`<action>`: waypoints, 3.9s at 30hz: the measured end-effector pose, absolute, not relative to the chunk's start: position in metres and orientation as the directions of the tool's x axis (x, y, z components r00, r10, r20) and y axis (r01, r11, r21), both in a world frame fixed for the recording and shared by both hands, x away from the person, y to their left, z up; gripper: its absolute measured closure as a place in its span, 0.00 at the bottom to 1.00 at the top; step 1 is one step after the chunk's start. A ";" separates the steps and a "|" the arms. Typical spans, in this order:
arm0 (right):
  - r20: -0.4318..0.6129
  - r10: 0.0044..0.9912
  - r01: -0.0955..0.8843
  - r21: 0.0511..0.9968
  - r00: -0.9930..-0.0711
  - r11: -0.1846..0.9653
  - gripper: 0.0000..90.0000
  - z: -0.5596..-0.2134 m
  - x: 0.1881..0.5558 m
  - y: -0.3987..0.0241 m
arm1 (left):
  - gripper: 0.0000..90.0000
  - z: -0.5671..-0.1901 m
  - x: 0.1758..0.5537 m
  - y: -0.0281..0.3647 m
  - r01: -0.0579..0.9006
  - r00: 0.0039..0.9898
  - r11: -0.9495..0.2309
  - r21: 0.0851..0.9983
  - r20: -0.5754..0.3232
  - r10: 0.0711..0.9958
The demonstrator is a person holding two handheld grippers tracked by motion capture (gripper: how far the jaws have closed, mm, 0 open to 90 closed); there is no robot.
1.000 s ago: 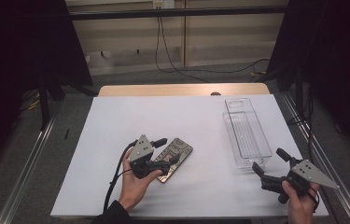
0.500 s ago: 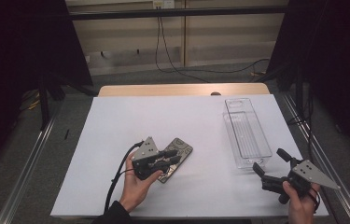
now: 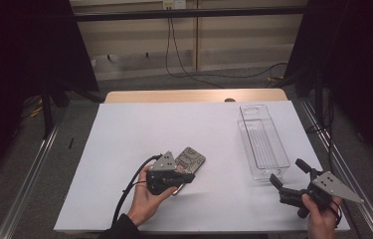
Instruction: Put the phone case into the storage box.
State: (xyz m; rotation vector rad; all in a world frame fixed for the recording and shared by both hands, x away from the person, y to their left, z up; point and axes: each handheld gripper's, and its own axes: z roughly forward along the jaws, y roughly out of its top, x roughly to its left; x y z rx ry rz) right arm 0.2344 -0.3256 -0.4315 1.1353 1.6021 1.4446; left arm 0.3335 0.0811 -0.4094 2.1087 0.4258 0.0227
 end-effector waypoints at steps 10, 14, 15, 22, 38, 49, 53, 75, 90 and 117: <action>0.065 0.924 0.160 0.987 -0.376 -0.004 0.00 -0.432 0.234 -0.326 | 1.00 -0.419 0.335 0.080 0.371 0.920 -0.583 0.723 -0.199 0.338; 0.064 0.924 0.160 0.987 -0.376 -0.003 0.00 -0.432 0.233 -0.326 | 1.00 -0.426 0.336 0.078 0.393 0.914 -0.623 0.676 -0.212 0.346; 0.063 0.925 0.159 0.987 -0.374 -0.003 0.00 -0.432 0.233 -0.326 | 1.00 -0.427 0.336 0.078 0.406 0.909 -0.622 0.669 -0.225 0.351; 0.058 0.927 0.155 0.988 -0.372 0.001 0.00 -0.432 0.233 -0.327 | 1.00 -0.432 0.334 0.080 0.424 0.902 -0.652 0.629 -0.231 0.364; 0.063 0.923 0.163 0.987 -0.378 -0.001 0.00 -0.432 0.232 -0.326 | 1.00 -0.439 0.338 0.085 0.450 0.891 -0.686 0.572 -0.245 0.381; 0.062 0.925 0.164 0.986 -0.375 0.000 0.00 -0.432 0.231 -0.327 | 1.00 -0.437 0.341 0.093 0.458 0.887 -0.692 0.558 -0.241 0.393; 0.062 0.925 0.165 0.986 -0.374 0.001 0.00 -0.432 0.231 -0.327 | 1.00 -0.437 0.342 0.096 0.458 0.887 -0.694 0.555 -0.234 0.398; 0.046 0.931 0.156 0.988 -0.363 0.012 0.00 -0.431 0.230 -0.327 | 1.00 -0.437 0.351 0.119 0.489 0.868 -0.674 0.554 -0.234 0.438; 0.042 0.931 0.154 0.988 -0.362 0.016 0.00 -0.431 0.230 -0.327 | 1.00 -0.435 0.360 0.134 0.506 0.855 -0.672 0.541 -0.212 0.474; 0.039 0.930 0.154 0.988 -0.366 0.019 0.00 -0.432 0.230 -0.327 | 1.00 -0.436 0.377 0.149 0.600 0.783 -0.599 0.529 -0.239 0.574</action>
